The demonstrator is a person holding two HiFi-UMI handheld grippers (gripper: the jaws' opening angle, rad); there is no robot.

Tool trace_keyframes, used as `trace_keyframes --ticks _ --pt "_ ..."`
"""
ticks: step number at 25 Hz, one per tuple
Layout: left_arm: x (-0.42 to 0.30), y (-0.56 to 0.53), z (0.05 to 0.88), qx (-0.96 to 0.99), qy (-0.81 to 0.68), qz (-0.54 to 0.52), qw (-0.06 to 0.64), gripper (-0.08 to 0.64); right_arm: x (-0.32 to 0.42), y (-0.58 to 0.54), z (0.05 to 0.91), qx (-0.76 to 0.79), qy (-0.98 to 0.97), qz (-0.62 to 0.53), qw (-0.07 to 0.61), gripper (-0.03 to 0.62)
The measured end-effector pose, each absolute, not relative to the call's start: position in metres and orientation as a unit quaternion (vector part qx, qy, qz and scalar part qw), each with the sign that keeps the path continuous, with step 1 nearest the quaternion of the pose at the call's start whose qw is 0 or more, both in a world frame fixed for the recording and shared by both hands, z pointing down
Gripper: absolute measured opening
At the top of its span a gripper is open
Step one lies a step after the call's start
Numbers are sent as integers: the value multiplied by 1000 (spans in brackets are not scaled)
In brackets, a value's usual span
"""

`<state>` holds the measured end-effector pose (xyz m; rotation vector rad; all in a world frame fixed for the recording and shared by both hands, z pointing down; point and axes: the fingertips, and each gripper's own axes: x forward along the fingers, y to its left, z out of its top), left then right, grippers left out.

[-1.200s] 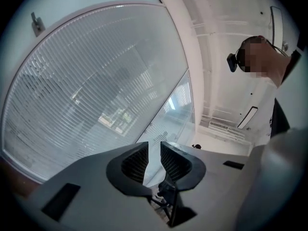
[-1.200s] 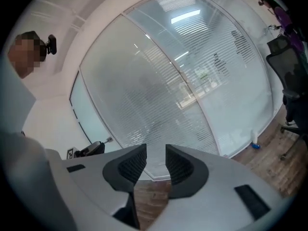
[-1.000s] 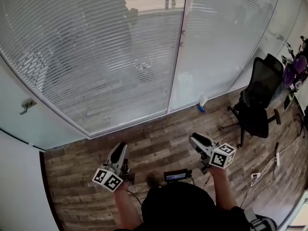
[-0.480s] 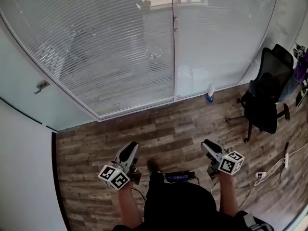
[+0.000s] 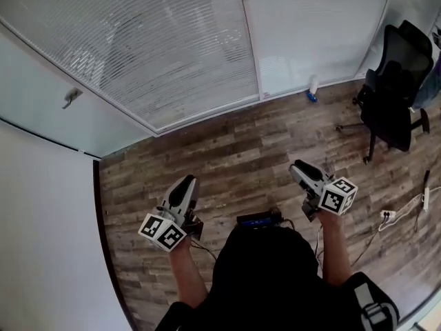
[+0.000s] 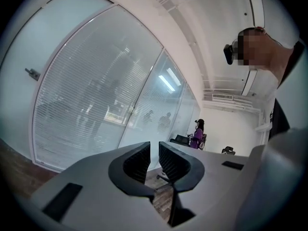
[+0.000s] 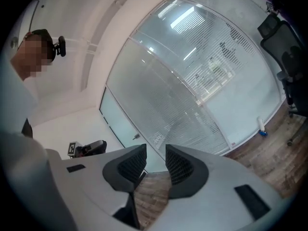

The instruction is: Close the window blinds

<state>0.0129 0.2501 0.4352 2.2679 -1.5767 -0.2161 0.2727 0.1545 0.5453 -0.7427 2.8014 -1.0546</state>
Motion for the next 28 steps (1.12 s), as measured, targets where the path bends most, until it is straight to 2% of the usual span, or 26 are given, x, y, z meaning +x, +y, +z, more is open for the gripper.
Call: trace_keyframes --ticks 7,11,17,22,28 --pt "28 294 422 831 -524 -89 162 66 282 207 531 -261 907 -326 55 130" --pt "16 293 420 824 -527 -103 182 66 278 210 527 -273 898 -344 37 130" --pt "8 365 456 812 -522 -149 215 66 273 286 524 -290 899 -328 -8 130" --pt "10 381 475 808 -508 -177 241 66 275 315 521 -305 893 -330 -29 130" --pt "-7 408 459 795 -529 -206 214 66 256 326 508 -276 907 -315 -44 130"
